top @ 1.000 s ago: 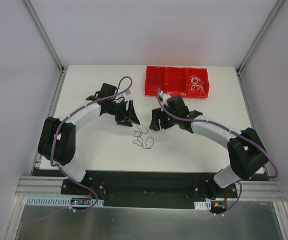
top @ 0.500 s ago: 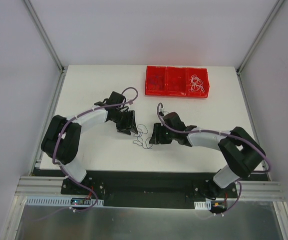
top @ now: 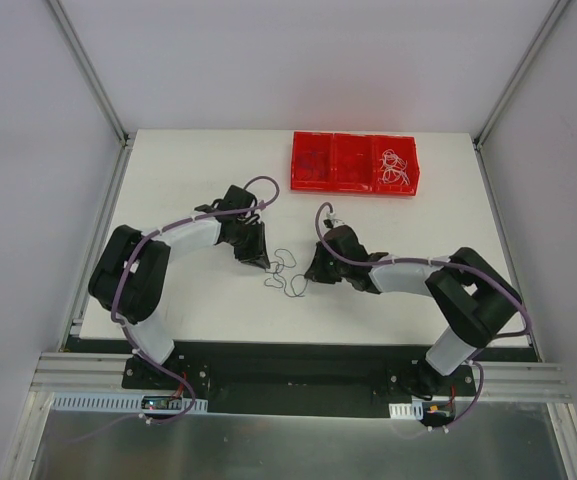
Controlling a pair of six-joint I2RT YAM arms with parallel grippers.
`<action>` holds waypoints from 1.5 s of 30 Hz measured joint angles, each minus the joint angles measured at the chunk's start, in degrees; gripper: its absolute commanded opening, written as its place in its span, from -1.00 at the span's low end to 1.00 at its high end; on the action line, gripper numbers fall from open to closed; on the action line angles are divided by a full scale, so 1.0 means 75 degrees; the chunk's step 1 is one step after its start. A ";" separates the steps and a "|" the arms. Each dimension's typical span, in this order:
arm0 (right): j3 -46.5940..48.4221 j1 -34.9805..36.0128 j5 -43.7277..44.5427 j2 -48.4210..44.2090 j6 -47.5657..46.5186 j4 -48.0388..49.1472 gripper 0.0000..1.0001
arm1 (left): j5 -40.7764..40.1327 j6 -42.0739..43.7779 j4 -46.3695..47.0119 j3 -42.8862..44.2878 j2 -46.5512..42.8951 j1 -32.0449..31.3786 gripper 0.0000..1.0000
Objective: Untangle the cables
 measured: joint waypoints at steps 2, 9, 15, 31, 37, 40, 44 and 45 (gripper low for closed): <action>-0.0035 0.0000 0.0213 -0.0015 -0.0006 0.0023 -0.99 | -0.0181 -0.0003 0.0012 0.0006 -0.0006 0.0000 -1.00; -0.0242 0.0012 0.1658 -0.0752 -0.0507 -0.0667 -0.99 | -0.1174 0.0015 -0.0154 0.0006 -0.0379 0.0000 -1.00; -0.0251 0.0012 0.3314 -0.1912 -0.1367 -0.1550 -0.99 | -0.2468 0.0160 -0.0431 0.0006 -0.1888 0.0000 -1.00; -0.0335 -0.1894 0.5263 -0.3786 -0.2375 -0.2847 -0.99 | -0.6041 0.1075 -0.1603 0.0114 -0.3949 0.0017 -1.00; -0.0740 -0.2696 0.4500 -0.4540 -0.2087 -0.2690 -0.99 | -0.6085 0.1078 -0.1699 0.0105 -0.4135 0.0015 -1.00; -0.1212 -0.3506 0.3418 -0.4759 -0.1588 -0.2226 -0.99 | -0.5794 0.1008 -0.1696 0.0012 -0.4153 0.0015 -1.00; -0.1897 -0.4514 0.2235 -0.4776 -0.0941 -0.1620 -0.99 | -0.5339 0.0921 -0.1757 -0.0256 -0.4118 0.0070 -1.00; -0.1973 -0.4718 0.2002 -0.4739 -0.0819 -0.1527 -0.99 | -0.5196 0.0871 -0.1763 -0.0329 -0.4057 0.0111 -1.00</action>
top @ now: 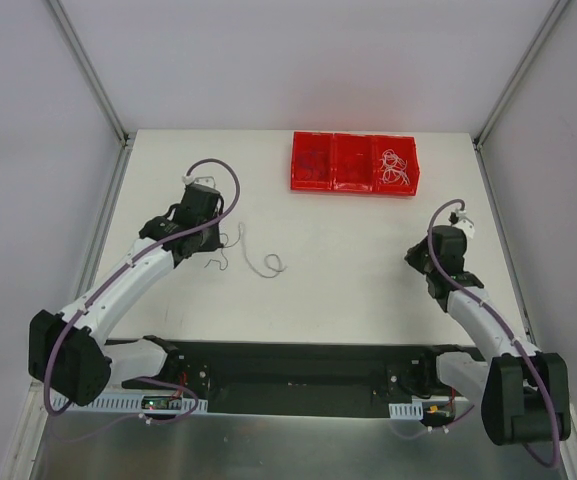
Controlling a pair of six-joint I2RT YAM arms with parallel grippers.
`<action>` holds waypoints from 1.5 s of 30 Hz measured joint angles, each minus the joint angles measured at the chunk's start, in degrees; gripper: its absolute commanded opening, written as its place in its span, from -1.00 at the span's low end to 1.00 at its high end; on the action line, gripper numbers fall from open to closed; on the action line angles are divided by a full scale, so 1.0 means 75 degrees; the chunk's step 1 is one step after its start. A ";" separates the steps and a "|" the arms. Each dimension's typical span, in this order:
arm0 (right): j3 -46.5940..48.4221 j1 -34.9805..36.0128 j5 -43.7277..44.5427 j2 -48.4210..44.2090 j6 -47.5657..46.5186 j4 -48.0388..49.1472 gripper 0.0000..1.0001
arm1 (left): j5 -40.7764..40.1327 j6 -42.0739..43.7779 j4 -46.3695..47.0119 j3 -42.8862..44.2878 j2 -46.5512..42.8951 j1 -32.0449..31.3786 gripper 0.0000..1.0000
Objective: Untangle the cables
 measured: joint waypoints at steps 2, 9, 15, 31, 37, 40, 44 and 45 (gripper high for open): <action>-0.0032 -0.0274 -0.0382 0.0114 0.0172 0.0178 -0.99 | 0.0315 -0.0099 -0.0023 -0.0093 0.0204 0.0015 -1.00; 0.0600 -0.0297 -0.2110 0.1032 -0.0358 0.0530 -0.33 | 0.1789 -0.0318 -0.0146 -0.0274 0.1358 0.0023 -1.00; 0.2011 0.0889 -0.4208 0.2498 -0.1145 0.0883 0.23 | 0.2798 -0.0230 -0.0064 -0.0283 0.1087 0.0050 -1.00; 0.3206 0.3448 -0.6464 0.6085 0.4095 0.4401 0.47 | 0.4036 0.0178 0.0391 -0.0242 -0.0154 0.0050 -1.00; 0.3640 0.3978 -0.6222 0.6784 0.5470 0.4855 0.30 | 0.4185 0.0178 0.0393 -0.0239 -0.0175 0.0050 -1.00; 0.3926 0.4167 -0.6143 0.6991 0.5831 0.4893 0.17 | 0.4252 0.0181 0.0399 -0.0242 -0.0248 0.0050 -1.00; 0.4237 0.4278 -0.5998 0.7198 0.6140 0.5013 -0.18 | 0.4301 0.0204 0.0449 -0.0242 -0.0414 0.0050 -1.00; 0.4304 0.4275 -0.5977 0.7245 0.6204 0.5042 -0.28 | 0.4316 0.0216 0.0463 -0.0242 -0.0460 0.0050 -1.00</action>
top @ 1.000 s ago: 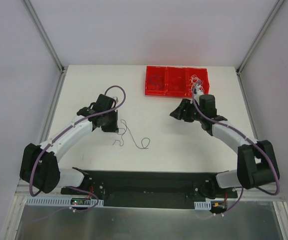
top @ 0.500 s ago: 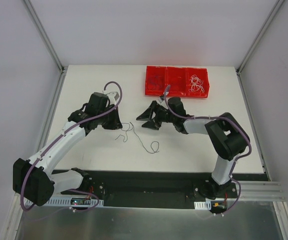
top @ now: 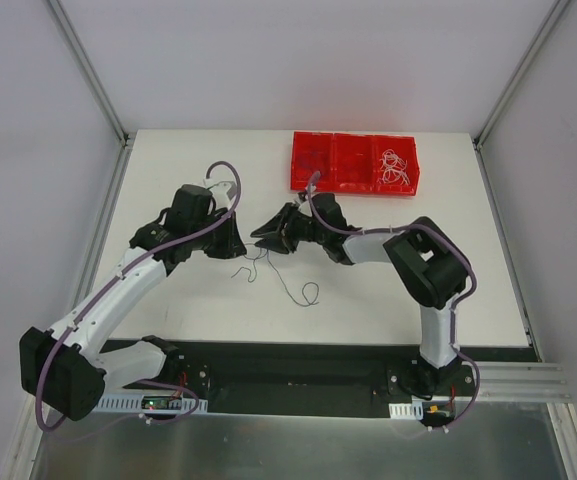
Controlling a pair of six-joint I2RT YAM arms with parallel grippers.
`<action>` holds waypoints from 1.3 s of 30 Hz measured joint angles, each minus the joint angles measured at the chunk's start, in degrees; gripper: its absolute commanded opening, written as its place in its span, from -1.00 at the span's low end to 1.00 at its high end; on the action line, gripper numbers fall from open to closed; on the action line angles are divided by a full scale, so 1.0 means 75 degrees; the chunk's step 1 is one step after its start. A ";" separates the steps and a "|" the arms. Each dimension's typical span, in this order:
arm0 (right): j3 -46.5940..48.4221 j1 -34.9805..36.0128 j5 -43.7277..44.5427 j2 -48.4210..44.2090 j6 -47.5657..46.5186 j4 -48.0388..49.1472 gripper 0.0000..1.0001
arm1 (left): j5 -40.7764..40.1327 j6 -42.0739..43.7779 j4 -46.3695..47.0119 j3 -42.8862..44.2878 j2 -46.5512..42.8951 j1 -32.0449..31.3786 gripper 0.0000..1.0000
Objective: Untangle the cables
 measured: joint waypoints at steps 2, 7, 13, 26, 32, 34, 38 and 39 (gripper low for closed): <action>0.0181 -0.0026 0.0017 0.0149 0.0149 0.0117 -0.50 | 0.0032 0.0017 0.0044 -0.0006 -0.0079 0.0000 -1.00; 0.0481 -0.0233 0.0058 0.0361 0.0233 0.0312 -0.99 | 0.0140 0.0082 0.0210 -0.0227 -0.0303 0.0000 -1.00; 0.0976 -0.0848 -0.0119 0.0207 -0.0469 -0.0105 -0.99 | 0.0163 -0.0061 0.0650 -0.0935 -0.0478 0.0003 -1.00; 0.3311 -0.1591 -0.0711 -0.0198 -0.1285 -0.0647 -0.99 | 0.0455 -0.0495 0.1329 -0.0723 -0.0128 0.0003 0.29; 0.5858 -0.1859 -0.1317 0.0490 -0.1990 -0.1384 -0.99 | 0.0309 -0.0440 0.1413 -0.0458 -0.0562 0.0114 0.47; 0.7061 -0.1938 -0.1574 0.0962 -0.2419 -0.1900 -0.99 | 0.0303 -0.0408 0.1411 -0.0376 -0.0746 0.0262 0.51; 0.8813 -0.2197 -0.2008 0.1833 -0.2967 -0.2602 -0.99 | 0.0329 -0.0361 0.1413 -0.0251 -0.0970 0.0723 0.56; 0.9177 -0.2317 -0.2116 0.2092 -0.3069 -0.2742 -0.99 | 0.0341 -0.0341 0.1413 -0.0227 -0.1000 0.0833 0.56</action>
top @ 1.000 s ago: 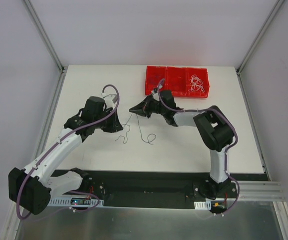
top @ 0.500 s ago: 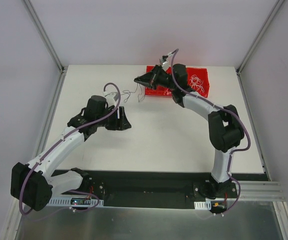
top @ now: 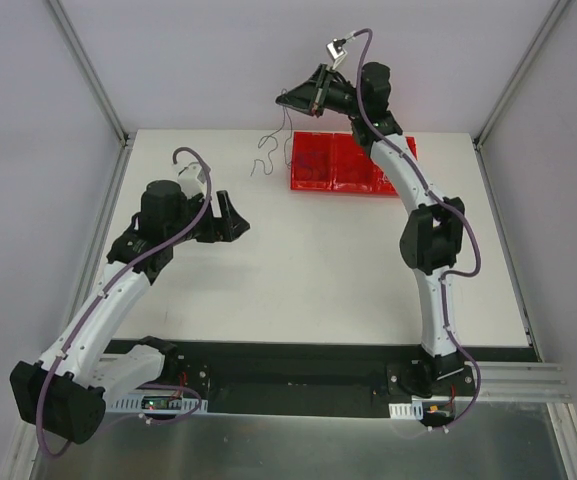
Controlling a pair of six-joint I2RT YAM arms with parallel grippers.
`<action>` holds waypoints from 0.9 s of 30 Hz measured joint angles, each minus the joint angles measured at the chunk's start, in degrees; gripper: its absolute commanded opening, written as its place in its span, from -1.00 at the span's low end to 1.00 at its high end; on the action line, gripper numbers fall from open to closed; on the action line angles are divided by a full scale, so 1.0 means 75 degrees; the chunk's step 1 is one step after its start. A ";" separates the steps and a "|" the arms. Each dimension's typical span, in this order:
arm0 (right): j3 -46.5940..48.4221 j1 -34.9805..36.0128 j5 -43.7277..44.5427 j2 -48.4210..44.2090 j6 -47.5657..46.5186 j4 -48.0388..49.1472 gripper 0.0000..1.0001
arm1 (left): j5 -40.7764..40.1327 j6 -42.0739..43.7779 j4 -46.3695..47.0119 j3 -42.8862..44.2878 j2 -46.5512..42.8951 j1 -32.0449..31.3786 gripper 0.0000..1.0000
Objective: Untangle the cables
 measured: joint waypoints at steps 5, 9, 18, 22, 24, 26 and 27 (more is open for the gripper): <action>0.0997 -0.0589 -0.0341 0.1087 -0.0361 -0.0679 -0.99 | 0.0067 0.0087 -0.0003 0.0029 0.0020 0.0175 0.57; 0.1110 -0.1003 -0.0554 0.1714 -0.0542 -0.1026 -0.99 | 0.0192 0.0125 -0.0003 0.0029 0.0163 0.0172 0.57; 0.1507 -0.1690 -0.0595 0.2425 -0.1696 -0.1801 -0.99 | 0.0210 0.0256 -0.0003 0.0029 0.0364 0.0169 0.57; 0.1550 -0.1807 -0.0312 0.2425 -0.2465 -0.1961 -1.00 | 0.0227 0.0259 0.0000 0.0029 0.0434 0.0169 0.57; 0.1547 -0.1772 -0.0009 0.2425 -0.2973 -0.2090 -0.99 | 0.0236 0.0259 0.0000 0.0029 0.0495 0.0169 0.57; 0.1521 -0.1647 0.0560 0.2425 -0.3622 -0.2346 -0.99 | 0.0242 0.0259 -0.0003 0.0029 0.0557 0.0169 0.57; 0.1486 -0.1550 0.0892 0.2425 -0.3952 -0.2471 -0.99 | 0.0248 0.0256 0.0000 0.0032 0.0580 0.0169 0.57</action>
